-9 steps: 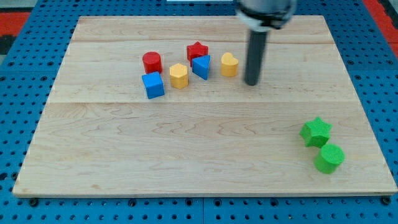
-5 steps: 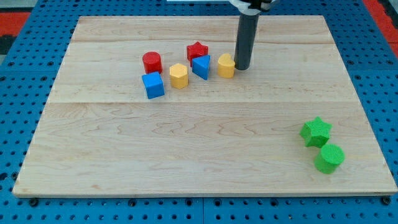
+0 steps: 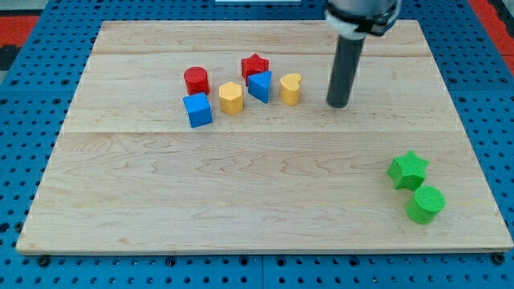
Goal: Nudge the red star and blue triangle down
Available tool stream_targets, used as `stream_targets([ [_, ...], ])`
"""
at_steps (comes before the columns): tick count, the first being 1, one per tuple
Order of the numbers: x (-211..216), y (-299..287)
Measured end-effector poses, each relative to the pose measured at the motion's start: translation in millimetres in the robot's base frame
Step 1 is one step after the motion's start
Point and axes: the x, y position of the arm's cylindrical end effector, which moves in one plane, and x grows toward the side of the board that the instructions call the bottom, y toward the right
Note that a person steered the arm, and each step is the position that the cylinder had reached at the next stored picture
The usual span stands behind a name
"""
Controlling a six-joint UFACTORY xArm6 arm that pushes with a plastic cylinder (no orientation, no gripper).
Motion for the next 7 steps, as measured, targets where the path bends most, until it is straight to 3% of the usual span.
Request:
stream_targets([
  [1,-63,-10],
  [2,-87,-71],
  [3,-64,-118],
  [5,-25,-120],
  [7,-49,-128],
])
